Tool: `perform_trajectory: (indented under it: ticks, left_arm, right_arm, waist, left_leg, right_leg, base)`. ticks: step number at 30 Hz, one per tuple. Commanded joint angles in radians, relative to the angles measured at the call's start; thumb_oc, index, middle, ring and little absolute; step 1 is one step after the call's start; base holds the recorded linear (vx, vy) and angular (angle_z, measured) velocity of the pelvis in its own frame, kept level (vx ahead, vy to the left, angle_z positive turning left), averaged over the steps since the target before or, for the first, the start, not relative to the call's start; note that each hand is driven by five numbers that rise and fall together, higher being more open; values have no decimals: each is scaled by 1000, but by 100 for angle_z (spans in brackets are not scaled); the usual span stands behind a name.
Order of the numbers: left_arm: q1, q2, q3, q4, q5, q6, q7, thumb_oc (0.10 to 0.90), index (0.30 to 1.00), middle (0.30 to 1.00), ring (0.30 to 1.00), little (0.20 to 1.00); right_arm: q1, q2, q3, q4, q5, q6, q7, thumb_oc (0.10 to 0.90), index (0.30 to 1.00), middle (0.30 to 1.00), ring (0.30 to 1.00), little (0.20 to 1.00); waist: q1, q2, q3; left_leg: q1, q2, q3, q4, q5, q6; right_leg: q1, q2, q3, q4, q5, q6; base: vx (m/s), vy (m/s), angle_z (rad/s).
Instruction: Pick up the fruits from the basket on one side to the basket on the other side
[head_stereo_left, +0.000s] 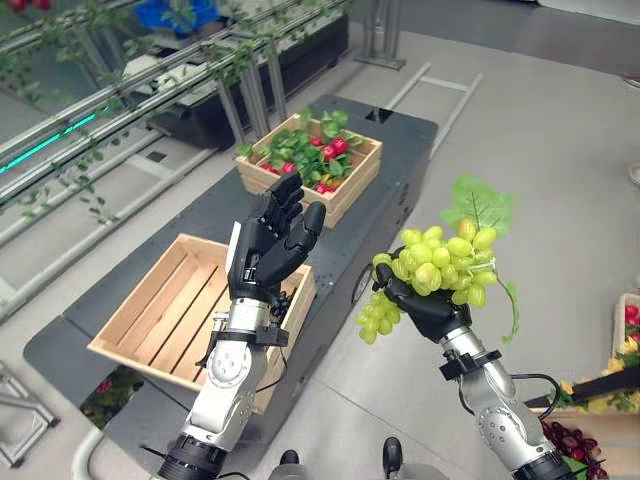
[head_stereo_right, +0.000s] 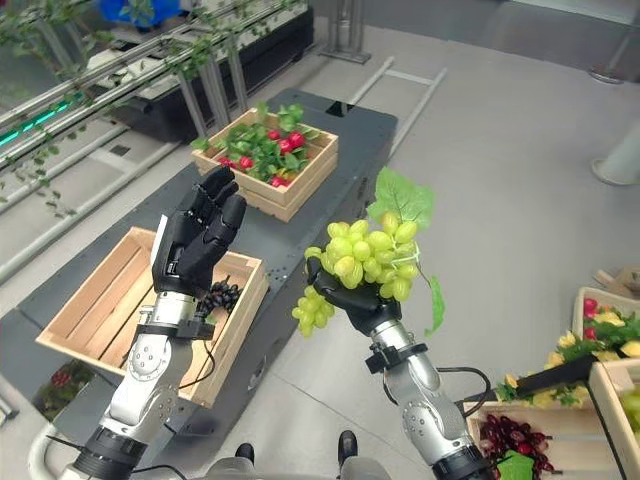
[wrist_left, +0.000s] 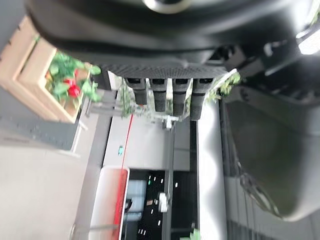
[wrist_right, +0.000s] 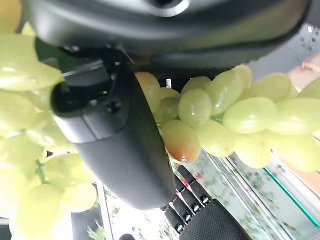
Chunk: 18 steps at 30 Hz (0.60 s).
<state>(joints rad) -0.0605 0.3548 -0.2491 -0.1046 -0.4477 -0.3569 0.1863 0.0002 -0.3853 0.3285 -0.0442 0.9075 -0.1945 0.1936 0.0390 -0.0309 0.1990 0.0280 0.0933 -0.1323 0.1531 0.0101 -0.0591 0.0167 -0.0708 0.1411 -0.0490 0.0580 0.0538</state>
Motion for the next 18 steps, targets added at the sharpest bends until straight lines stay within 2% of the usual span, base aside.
perform_trajectory:
  ticks: [1,2,4,8,12,15,16,18]
  left_arm:
    - [-47,29,55,-76,-9,-123,17,800,900,900,900,900]
    - [-39,25,55,-83,-11,-122,24,800,900,900,900,900]
    - [-39,27,58,-86,-11,-124,22,800,900,900,900,900]
    - [-73,27,45,-78,-10,-115,12,800,900,900,900,900]
    - [-107,31,39,-54,-14,-113,-2,800,900,900,900,900]
    - [-113,36,42,-53,-29,-116,-45,800,900,900,900,900]
    - [-113,36,42,-53,-30,-116,-47,800,900,900,900,900]
    - [-110,38,40,-60,-50,-111,-89,800,900,900,900,900]
  right_arm:
    - [-84,42,-23,-177,8,-64,79,400,300,300,300,300]
    - [-84,35,-11,-176,10,-69,72,400,300,300,300,300]
    - [-86,34,2,-172,16,-81,61,400,300,300,300,300]
    - [-98,49,-3,-164,66,-105,34,400,300,300,300,300]
    - [-111,82,-6,-174,76,-97,-12,400,300,300,300,300]
    - [-107,93,-13,-179,43,-117,-28,400,300,300,300,300]
    - [-106,94,-16,-179,43,-114,-27,400,300,300,300,300]
    - [-98,101,-35,-187,35,-111,-36,400,300,300,300,300]
  waist:
    - [-1,-28,-94]
    - [8,-30,-97]
    - [17,-29,-102]
    - [5,-13,-113]
    - [-11,7,-129]
    - [-25,21,-122]
    - [-26,21,-122]
    - [-33,22,-120]
  left_leg:
    - [-114,-44,-56,-93,41,-2]
    - [-114,-78,-107,-51,15,4]
    - [-111,-112,-153,-26,-2,9]
    - [-73,-107,-109,-60,-20,15]
    - [-24,-117,-86,-115,-37,29]
    - [10,-134,-61,-176,-39,55]
    - [11,-136,-58,-178,-39,57]
    - [15,-163,-37,-191,-48,82]
  right_leg:
    - [87,43,-73,-37,-29,-13]
    - [75,37,-51,-26,-26,-11]
    - [63,35,-30,-18,-26,-5]
    - [53,16,-45,-10,-29,9]
    - [42,-18,-39,-1,-28,46]
    - [-12,-50,-20,39,-12,87]
    - [-15,-53,-20,39,-10,89]
    - [-41,-78,-13,34,24,113]
  base:
    - [11,140,-83]
    - [-8,135,-68]
    - [11,273,-96]
    - [15,290,-98]
    - [9,340,-12]
    - [-54,416,-5]
    - [-52,345,-18]
    - [-49,353,-29]
